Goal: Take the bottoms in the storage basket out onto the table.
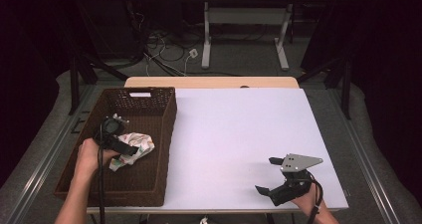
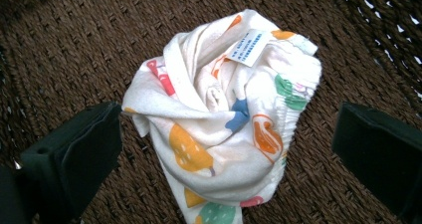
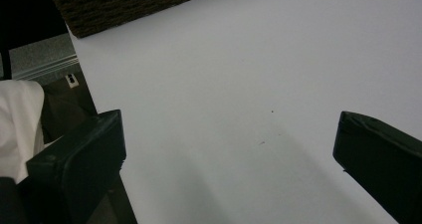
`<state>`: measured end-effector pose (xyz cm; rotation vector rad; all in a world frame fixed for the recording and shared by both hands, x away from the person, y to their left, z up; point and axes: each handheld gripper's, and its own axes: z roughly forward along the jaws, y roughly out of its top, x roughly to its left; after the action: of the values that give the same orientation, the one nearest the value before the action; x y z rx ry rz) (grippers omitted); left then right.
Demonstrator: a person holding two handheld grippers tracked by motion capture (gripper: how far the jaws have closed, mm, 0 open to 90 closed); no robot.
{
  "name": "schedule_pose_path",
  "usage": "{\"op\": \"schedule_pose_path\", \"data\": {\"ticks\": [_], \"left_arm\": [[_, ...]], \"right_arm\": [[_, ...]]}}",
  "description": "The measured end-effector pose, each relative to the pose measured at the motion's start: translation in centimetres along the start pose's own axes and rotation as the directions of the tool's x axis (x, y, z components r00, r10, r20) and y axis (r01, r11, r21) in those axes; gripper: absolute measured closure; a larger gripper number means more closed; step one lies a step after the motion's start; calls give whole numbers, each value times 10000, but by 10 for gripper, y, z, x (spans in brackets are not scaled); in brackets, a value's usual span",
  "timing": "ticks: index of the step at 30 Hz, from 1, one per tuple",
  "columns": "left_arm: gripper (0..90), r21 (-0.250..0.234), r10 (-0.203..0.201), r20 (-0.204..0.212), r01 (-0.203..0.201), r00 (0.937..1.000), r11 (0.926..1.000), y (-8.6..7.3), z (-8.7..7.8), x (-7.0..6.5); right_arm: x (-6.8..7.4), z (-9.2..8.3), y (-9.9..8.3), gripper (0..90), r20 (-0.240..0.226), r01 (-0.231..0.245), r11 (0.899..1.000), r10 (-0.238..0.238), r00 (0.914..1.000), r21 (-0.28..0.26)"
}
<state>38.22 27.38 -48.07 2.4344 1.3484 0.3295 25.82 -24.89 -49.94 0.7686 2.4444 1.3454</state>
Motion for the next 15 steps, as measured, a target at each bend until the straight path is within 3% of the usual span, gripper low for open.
{"op": "schedule_pose_path", "data": {"ticks": [7,15], "left_arm": [[0,252,69,115,-72,9999,9997,0,8,2],[11,990,71,-27,-68,10000,9951,-1,14,3]], "right_arm": [[0,0,0,0,3,21,10000,-21,10000,-58],[0,0,0,0,-44,32,10000,-32,10000,-10]]}}
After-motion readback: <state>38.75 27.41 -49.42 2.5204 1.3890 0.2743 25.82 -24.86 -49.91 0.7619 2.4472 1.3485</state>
